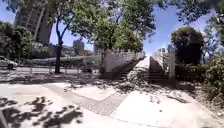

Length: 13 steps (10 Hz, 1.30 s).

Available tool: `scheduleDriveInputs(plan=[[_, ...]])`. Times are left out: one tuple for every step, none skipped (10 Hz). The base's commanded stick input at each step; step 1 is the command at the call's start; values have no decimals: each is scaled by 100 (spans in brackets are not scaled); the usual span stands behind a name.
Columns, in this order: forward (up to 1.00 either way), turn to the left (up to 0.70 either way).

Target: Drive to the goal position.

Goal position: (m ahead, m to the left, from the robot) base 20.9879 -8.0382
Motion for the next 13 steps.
scheduleDriveInputs(plan=[[45,0],[45,0],[45,-2],[45,-11],[45,-20],[45,-15],[45,0],[45,0],[45,0],[45,0],[45,-10],[45,-19],[45,0]])
